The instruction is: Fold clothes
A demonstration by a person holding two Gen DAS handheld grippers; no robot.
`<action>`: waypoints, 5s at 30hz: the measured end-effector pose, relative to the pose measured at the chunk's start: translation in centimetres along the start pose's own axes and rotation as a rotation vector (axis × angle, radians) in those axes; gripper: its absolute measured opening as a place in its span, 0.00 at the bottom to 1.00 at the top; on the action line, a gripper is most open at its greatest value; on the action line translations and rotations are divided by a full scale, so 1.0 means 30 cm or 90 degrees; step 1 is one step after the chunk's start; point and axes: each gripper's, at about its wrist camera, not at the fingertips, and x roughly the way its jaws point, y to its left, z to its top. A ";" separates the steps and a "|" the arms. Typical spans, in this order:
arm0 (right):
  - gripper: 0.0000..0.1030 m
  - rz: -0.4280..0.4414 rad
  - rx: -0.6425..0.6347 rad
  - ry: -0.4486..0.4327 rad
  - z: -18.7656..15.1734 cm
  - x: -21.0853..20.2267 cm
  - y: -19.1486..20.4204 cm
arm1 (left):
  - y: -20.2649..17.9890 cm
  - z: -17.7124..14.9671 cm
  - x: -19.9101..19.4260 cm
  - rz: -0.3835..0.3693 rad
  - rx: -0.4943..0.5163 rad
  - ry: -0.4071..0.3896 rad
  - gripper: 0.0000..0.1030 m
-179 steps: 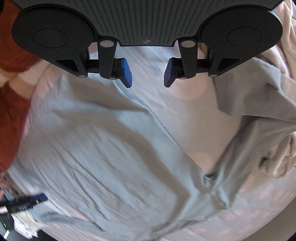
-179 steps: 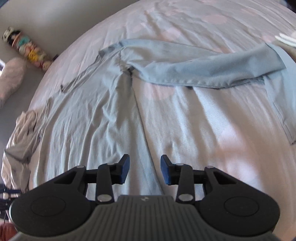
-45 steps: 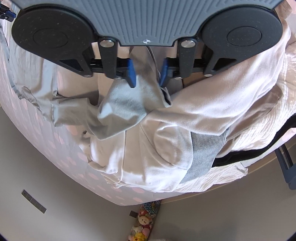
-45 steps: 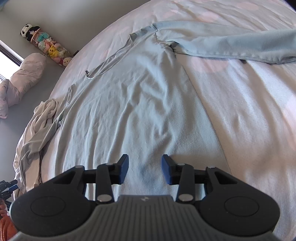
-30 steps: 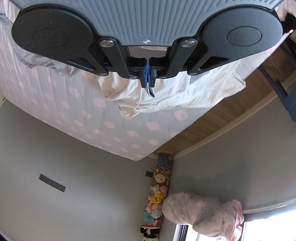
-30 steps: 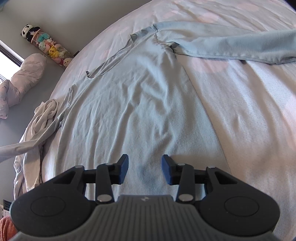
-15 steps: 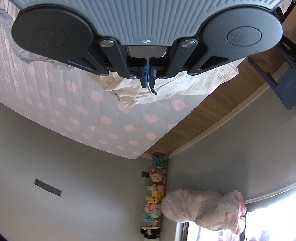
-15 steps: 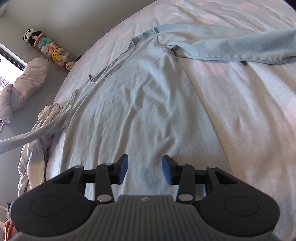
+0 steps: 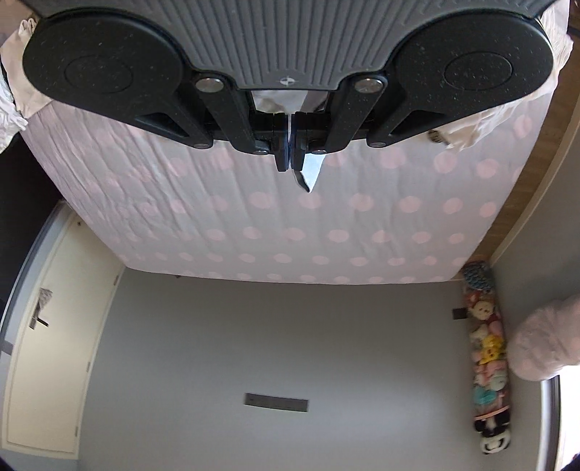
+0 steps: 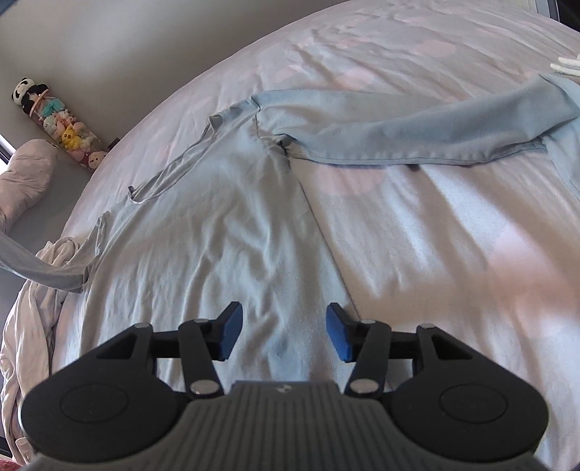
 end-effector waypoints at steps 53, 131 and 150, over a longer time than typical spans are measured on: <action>0.55 0.120 0.010 -0.050 0.024 0.066 -0.048 | 0.027 -0.406 0.782 0.038 0.023 0.228 0.11; 0.57 -0.081 -0.284 -0.154 0.045 0.256 0.107 | 0.312 -0.928 0.869 0.087 -0.187 0.200 0.08; 0.53 -0.064 -0.220 -0.172 0.360 0.187 0.148 | 0.465 -0.744 0.953 0.067 -0.181 0.102 0.18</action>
